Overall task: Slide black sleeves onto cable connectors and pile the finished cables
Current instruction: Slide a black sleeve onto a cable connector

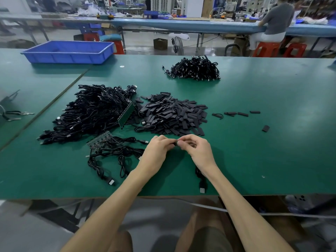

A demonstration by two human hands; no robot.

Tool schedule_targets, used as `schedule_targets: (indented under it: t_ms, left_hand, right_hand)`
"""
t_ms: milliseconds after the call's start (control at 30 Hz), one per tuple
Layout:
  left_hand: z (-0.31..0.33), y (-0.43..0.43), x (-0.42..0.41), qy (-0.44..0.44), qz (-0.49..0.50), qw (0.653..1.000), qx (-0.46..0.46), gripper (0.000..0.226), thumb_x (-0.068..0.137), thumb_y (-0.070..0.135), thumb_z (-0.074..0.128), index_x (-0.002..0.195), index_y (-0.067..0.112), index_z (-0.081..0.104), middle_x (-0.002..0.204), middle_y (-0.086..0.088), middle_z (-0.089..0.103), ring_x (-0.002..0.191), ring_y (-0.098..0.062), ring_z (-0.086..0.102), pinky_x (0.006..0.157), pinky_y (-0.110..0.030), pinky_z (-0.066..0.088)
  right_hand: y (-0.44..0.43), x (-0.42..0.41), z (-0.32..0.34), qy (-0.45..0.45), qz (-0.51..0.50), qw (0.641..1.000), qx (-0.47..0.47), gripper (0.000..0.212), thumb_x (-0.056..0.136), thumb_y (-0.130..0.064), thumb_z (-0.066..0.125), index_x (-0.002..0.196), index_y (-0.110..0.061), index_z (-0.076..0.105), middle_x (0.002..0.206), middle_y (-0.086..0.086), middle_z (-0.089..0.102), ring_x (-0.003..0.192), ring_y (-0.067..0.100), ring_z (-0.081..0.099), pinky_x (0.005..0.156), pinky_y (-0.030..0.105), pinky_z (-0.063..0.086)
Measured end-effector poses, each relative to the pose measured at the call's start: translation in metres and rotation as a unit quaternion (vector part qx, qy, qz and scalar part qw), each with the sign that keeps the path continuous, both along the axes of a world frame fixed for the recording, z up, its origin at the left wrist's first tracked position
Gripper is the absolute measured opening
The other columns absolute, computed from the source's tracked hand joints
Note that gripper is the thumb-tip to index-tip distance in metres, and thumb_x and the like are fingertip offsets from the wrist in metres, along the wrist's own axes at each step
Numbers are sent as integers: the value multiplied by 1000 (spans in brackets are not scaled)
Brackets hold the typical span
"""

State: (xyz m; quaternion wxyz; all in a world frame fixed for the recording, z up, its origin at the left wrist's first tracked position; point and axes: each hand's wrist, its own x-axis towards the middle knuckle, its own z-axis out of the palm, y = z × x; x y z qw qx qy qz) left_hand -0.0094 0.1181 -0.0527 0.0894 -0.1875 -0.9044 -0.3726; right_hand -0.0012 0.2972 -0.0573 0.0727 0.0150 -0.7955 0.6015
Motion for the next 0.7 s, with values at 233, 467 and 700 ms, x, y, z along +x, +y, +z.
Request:
schedule_targets:
  t_ms: [233,467,700]
  left_hand:
    - [-5,1,-4,-6,1,1000,-5,26,104,20,56,124,16,72,109,-3,64,106,-20,49,85,-20,31]
    - [-6,1,-5,21,-46,998,-30,26,100,15,62,123,12,73,105,-8,65,99,-29,52,88,-34,42]
    - [-8,3,-7,33,-60,995,-68,25,103,16,57,122,10,72,104,-10,64,96,-28,49,86,-35,42]
  right_hand:
    - [0,-1,-1,-7,-43,999,22,6,98,-20,71,97,-17,76,88,-5,77,80,6,73,67,15,50]
    - [1,1,4,-3,-38,999,1,5,92,-14,78,90,-18,75,82,-2,75,74,8,72,61,15,50]
    - [2,2,5,2,-26,1000,-14,8,89,-13,81,86,-19,77,76,-3,76,72,10,73,62,13,50]
